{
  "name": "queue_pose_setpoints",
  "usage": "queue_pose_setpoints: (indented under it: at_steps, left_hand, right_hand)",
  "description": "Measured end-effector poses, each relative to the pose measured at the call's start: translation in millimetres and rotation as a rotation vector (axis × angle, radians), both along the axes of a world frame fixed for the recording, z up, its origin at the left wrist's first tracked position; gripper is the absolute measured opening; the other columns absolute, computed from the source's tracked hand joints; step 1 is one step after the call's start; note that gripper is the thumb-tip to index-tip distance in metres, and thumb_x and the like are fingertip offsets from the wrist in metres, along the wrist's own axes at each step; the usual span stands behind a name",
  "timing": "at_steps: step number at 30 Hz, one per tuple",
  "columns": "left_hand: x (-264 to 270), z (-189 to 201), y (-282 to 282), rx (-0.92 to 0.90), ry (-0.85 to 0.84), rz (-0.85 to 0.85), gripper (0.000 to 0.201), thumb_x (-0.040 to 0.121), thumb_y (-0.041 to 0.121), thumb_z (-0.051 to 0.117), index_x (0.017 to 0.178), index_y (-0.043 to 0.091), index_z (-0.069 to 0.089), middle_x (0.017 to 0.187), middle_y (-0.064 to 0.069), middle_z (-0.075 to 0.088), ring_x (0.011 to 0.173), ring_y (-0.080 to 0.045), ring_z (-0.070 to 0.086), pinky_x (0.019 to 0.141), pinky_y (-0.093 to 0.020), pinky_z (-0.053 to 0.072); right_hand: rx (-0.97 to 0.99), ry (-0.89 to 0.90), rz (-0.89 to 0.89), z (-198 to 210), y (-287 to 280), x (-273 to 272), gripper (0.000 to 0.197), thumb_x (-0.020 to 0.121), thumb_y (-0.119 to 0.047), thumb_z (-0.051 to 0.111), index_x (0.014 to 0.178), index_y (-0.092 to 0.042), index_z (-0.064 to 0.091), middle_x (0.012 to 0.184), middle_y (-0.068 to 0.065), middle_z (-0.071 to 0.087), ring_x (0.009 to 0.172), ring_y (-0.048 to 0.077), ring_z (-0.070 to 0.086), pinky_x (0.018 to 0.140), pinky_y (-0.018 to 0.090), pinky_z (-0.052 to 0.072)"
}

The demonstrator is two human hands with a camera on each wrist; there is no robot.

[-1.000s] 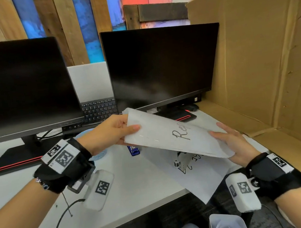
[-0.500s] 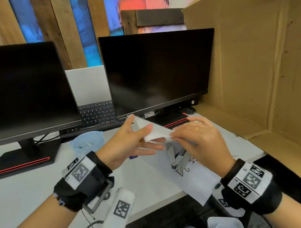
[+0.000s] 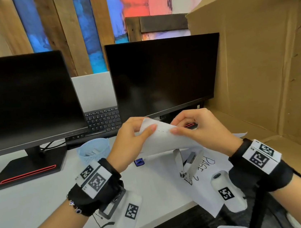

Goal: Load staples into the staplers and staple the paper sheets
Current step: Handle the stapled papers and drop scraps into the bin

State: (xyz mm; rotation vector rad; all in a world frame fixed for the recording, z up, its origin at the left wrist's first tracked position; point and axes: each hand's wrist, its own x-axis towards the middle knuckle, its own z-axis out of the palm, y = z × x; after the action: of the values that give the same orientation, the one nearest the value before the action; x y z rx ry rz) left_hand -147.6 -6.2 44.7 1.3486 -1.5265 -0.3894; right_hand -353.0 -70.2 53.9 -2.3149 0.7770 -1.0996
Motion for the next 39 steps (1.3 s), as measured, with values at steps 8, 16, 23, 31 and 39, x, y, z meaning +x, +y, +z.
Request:
queue_pose_setpoints:
  at_steps: [8,16,23,31,39]
  left_hand:
    - [1.9,-14.7,-11.1,0.023,0.204,-0.050,0.021,0.092,0.029,0.062,0.102,0.011,0.068,0.096,-0.006,0.072,0.086,-0.017,0.069,0.068,-0.027,0.055]
    - [8.8,-23.8,-8.2,0.002,0.279,-0.117,0.022,0.088,0.022,0.066,0.104,0.010,0.058,0.103,-0.004,0.072,0.094,-0.014,0.069,0.079,-0.028,0.056]
    - [42.1,-39.2,15.3,-0.062,-0.040,0.161,0.015,0.084,0.024,0.071,0.095,0.014,0.075,0.075,0.021,0.072,0.069,0.009,0.061,0.064,-0.008,0.041]
    - [45.8,19.2,62.4,-0.338,0.069,0.292,0.007,0.089,0.022,0.066,0.091,0.018,0.072,0.087,-0.007,0.073,0.076,-0.011,0.063,0.070,-0.025,0.051]
    - [63.3,49.4,88.2,-0.375,0.016,0.342,0.013,0.090,0.026,0.065,0.097,0.018,0.072,0.092,-0.002,0.073,0.084,-0.018,0.067,0.077,-0.036,0.054]
  right_hand:
    - [-0.027,0.121,-0.014,-5.6,-13.0,22.3,0.019,0.084,-0.035,0.071,0.093,-0.019,0.076,0.086,-0.007,0.071,0.082,0.005,0.063,0.070,0.016,0.050]
    - [-0.073,0.065,0.038,-5.3,-20.9,27.4,0.014,0.086,-0.033,0.069,0.087,-0.022,0.077,0.078,-0.006,0.071,0.073,0.006,0.063,0.062,0.015,0.046]
    - [-0.121,-0.198,0.027,13.1,3.4,-3.4,0.016,0.087,-0.029,0.069,0.095,-0.017,0.075,0.091,-0.007,0.073,0.085,0.007,0.067,0.070,0.018,0.052]
    - [-0.057,0.181,-0.051,13.8,-5.3,-46.7,0.032,0.075,-0.024,0.081,0.106,-0.023,0.071,0.094,-0.012,0.074,0.085,0.000,0.068,0.076,0.013,0.053]
    - [0.334,0.025,0.096,-19.1,0.7,-61.2,0.023,0.083,-0.016,0.073,0.105,-0.018,0.073,0.093,-0.003,0.077,0.085,0.010,0.074,0.070,0.021,0.059]
